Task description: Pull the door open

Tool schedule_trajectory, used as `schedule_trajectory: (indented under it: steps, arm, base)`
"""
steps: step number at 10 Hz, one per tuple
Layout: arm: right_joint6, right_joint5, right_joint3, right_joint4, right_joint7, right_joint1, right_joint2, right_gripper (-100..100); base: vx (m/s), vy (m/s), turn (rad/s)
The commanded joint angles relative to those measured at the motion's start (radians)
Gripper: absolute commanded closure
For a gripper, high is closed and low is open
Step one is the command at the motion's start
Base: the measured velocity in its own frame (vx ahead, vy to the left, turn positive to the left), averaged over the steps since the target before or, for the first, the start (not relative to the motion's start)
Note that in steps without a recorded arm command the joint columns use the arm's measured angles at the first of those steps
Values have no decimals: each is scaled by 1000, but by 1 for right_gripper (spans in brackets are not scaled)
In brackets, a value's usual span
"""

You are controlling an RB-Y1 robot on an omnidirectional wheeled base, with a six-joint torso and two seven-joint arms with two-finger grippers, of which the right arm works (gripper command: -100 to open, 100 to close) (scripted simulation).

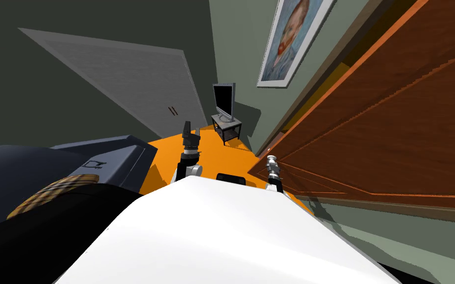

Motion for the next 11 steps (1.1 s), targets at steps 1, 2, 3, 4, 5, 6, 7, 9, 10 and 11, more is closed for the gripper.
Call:
schedule_trajectory:
  steps: [1,2,3,4,5,6,7,9,10,11]
  arm:
    - [-9,10,18,-1,-22,6,-10,100]
    - [-2,6,12,-3,-11,6,-6,100]
    - [-15,18,34,-7,-33,20,-19,100]
    - [-18,21,38,-8,-39,23,-22,100]
    - [-31,30,55,-13,-57,34,-36,100]
    - [-40,37,66,-17,-70,41,-45,100]
    - [-48,43,78,-20,-83,48,-55,100]
    - [-65,55,100,-27,-107,62,-72,100]
    - [-74,62,112,-30,-121,69,-82,100]
    - [-79,66,119,-32,-128,74,-87,100]
  base:
    - [-205,-15,62]
    - [-87,-1,15]
    - [-145,-12,89]
    - [-210,-28,92]
    - [-224,-19,95]
    - [-243,-33,86]
    - [-225,-45,96]
    - [-202,-39,75]
    - [-201,-37,66]
    - [-186,-48,59]
